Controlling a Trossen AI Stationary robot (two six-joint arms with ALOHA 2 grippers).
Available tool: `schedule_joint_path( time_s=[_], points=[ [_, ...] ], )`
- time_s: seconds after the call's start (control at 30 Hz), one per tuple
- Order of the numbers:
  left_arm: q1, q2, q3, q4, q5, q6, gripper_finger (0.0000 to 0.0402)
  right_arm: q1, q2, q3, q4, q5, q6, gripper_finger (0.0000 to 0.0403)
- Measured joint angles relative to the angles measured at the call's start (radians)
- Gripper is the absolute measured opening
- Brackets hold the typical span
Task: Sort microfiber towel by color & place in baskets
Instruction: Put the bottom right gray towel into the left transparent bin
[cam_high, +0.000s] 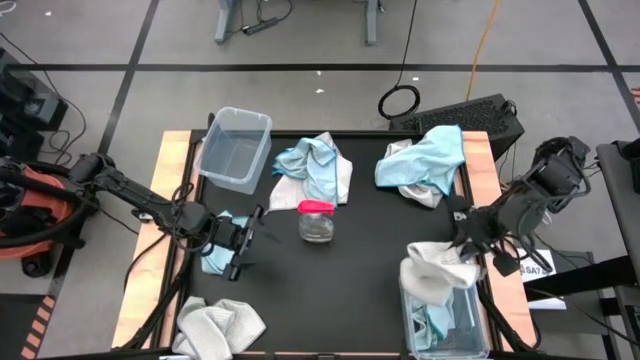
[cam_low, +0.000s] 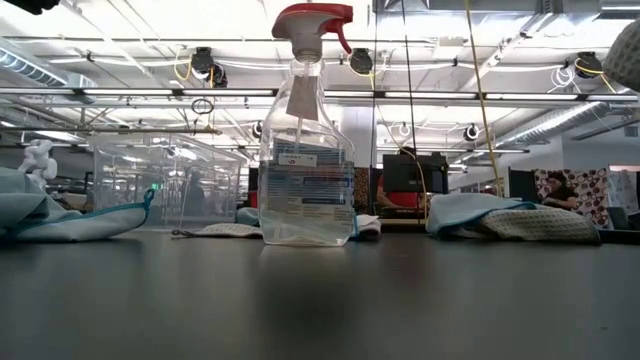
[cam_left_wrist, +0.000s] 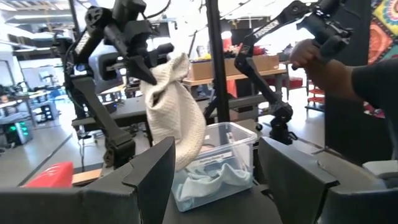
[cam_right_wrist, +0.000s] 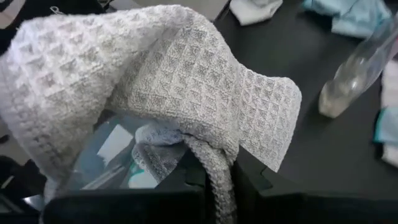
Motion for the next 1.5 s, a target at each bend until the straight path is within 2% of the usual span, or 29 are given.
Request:
schedule_joint_path(
  time_s=[0.2, 0.4, 0.7, 0.87, 1.17, 1.5],
  points=[
    [0.0, 0.0, 0.0, 0.0, -0.036, -0.001, 0.0238, 0.013, 0.011, -0.027, -0.061, -0.03, 0.116, 0.0019],
    [0.0, 0.0, 0.0, -0.002, -0.049, -0.001, 0.0238, 0.013, 0.018, -0.14, -0.037, -0.081, 0.207, 0.002],
    [0.0, 0.0, 0.0, -0.002, -0.058, -0.001, 0.0238, 0.012, 0.04, -0.462, 0.267, -0.239, 0.291, 0.0021],
    [0.002, 0.0, 0.0, -0.002, -0.058, 0.0, 0.0238, 0.013, 0.085, -0.578, 0.452, -0.295, 0.339, 0.002],
    [0.014, 0.0, 0.0, -0.002, -0.06, 0.001, 0.0238, 0.012, 0.23, -0.586, 0.652, -0.292, 0.263, 0.0025],
    [0.014, 0.0, 0.0, -0.017, -0.06, 0.0, 0.0238, 0.015, 0.348, -0.598, 0.616, -0.287, 0.292, 0.005]
  ],
)
